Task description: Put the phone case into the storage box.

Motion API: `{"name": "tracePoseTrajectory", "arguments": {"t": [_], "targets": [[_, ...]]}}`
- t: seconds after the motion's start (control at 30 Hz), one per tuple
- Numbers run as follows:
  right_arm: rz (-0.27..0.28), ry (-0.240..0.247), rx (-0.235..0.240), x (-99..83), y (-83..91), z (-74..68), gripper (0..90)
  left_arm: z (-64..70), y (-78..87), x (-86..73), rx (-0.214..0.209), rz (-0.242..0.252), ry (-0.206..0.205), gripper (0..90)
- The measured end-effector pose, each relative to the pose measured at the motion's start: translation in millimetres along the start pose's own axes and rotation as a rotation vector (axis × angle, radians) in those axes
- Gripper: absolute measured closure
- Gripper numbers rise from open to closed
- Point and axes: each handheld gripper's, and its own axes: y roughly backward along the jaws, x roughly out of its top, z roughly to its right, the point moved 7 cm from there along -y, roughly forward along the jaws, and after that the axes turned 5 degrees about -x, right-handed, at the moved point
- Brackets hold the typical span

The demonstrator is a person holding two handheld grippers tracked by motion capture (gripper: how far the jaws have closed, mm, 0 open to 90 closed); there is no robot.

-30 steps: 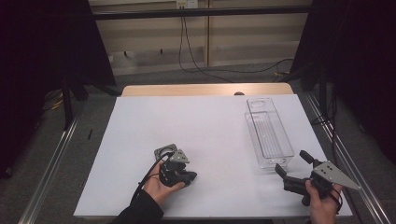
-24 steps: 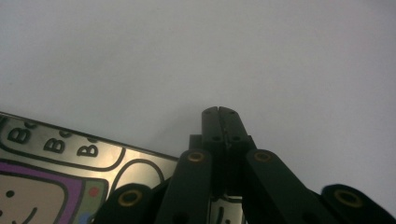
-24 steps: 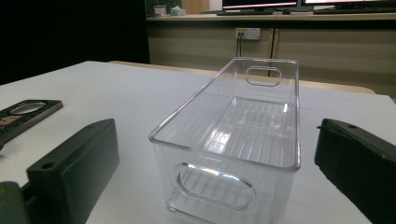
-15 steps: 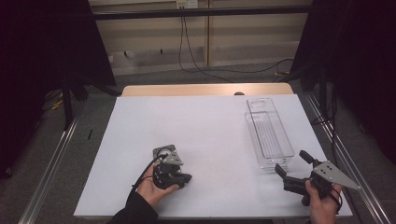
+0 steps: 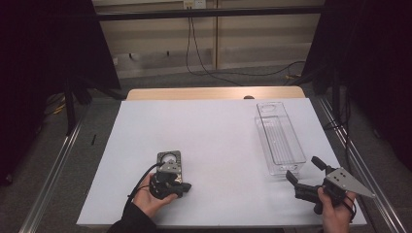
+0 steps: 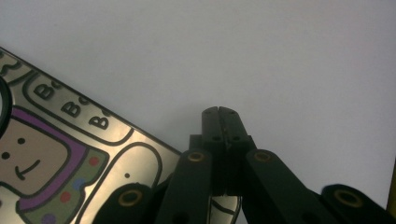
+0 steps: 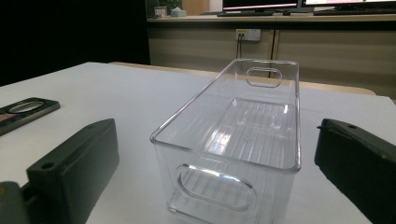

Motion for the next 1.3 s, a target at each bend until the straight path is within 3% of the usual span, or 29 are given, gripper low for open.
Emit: {"name": "tracePoseTrajectory", "arguments": {"t": [1.3], "targets": [[0.001, 0.001, -0.006, 0.2, 0.4, 0.5, 0.0, -20.5, 33.3, -27.8, 0.048, 0.024, 0.092, 90.0]]}}
